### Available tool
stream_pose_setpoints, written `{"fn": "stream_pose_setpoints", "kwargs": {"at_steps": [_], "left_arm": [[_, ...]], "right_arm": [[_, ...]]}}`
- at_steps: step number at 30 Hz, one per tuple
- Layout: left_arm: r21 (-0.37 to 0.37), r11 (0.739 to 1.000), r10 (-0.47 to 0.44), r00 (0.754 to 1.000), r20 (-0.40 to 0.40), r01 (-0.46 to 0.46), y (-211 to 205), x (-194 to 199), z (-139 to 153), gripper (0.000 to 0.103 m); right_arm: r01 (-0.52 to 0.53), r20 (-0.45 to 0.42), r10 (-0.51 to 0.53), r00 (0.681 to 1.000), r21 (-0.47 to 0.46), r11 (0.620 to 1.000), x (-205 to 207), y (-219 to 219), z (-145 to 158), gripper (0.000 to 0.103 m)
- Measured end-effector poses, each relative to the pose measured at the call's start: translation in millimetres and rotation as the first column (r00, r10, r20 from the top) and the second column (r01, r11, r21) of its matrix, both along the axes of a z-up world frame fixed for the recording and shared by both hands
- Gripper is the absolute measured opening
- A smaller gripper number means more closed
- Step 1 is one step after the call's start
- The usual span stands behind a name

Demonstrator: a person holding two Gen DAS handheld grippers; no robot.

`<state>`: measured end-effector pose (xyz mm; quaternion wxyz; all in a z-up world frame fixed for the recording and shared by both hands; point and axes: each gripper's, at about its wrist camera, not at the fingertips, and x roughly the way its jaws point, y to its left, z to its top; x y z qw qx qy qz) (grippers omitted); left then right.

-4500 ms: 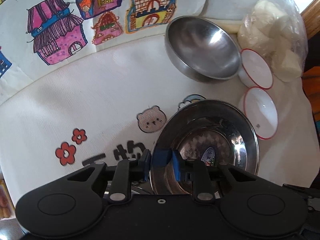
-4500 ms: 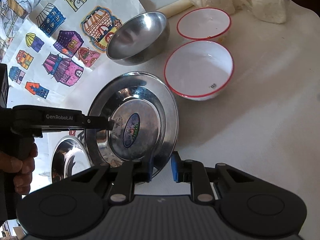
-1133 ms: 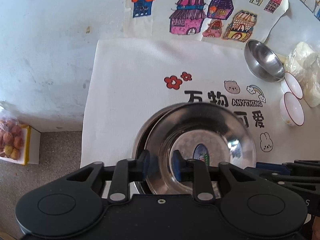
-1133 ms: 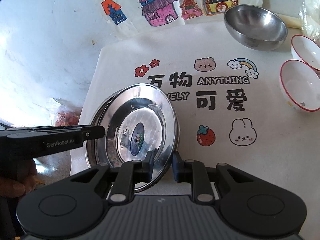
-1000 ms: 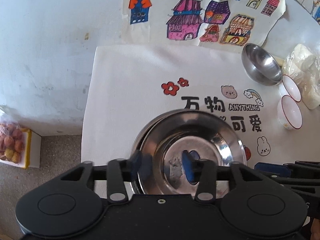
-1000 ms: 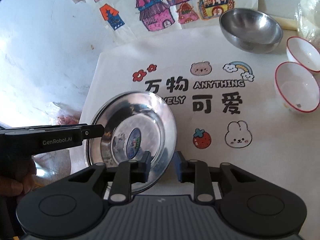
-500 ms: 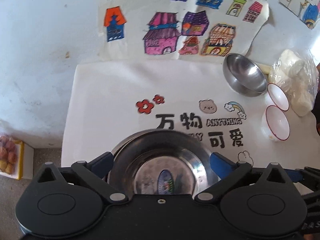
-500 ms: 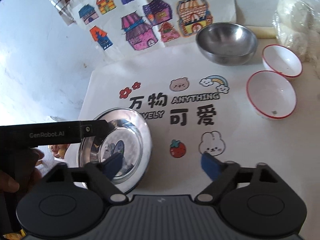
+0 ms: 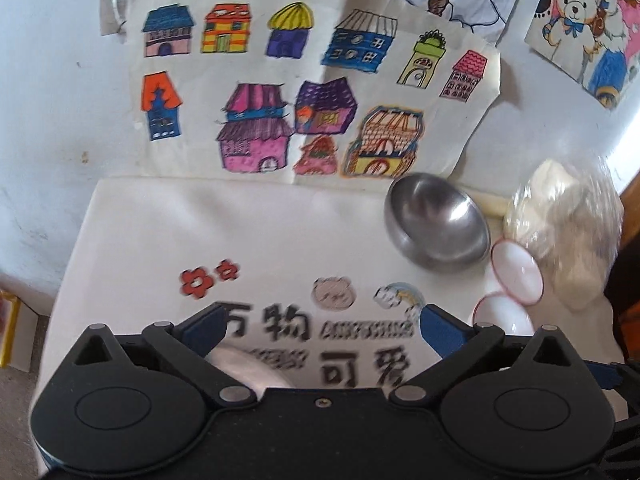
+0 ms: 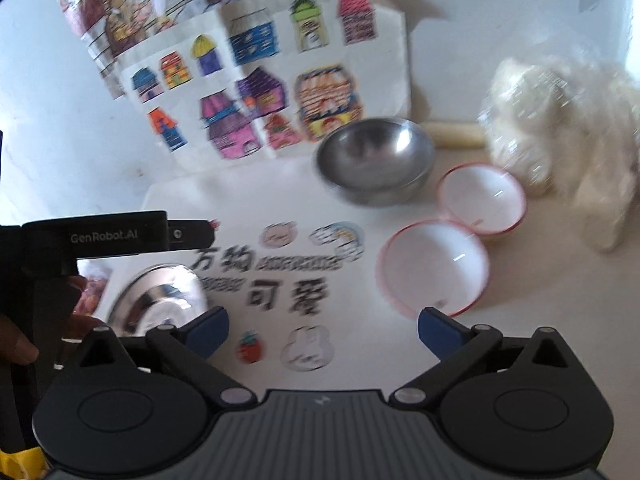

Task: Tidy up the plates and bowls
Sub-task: 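Move both grippers toward the deep steel bowl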

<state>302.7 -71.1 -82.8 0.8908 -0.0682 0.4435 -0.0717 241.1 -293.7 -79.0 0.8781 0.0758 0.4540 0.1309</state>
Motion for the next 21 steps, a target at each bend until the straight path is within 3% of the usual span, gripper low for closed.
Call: {"fn": "stream_pose_setpoints", "kwargs": {"at_steps": [11, 21], "left_arm": [[0.032, 0.997, 0.074, 0.997, 0.029, -0.075, -52.2, 51.7, -6.0, 0.102], [0.121, 0.99, 0.073, 0.997, -0.005, -0.071, -74.5, 103.2, -27.4, 0.102]], "right_arm": [[-0.036, 0.081, 0.047, 0.996, -0.131, 0.991, 65.8, -64.0, -7.5, 0.103], [-0.151, 0.056, 0.156, 0.986, -0.092, 0.984, 115.5, -73.6, -25.5, 0.098]]}}
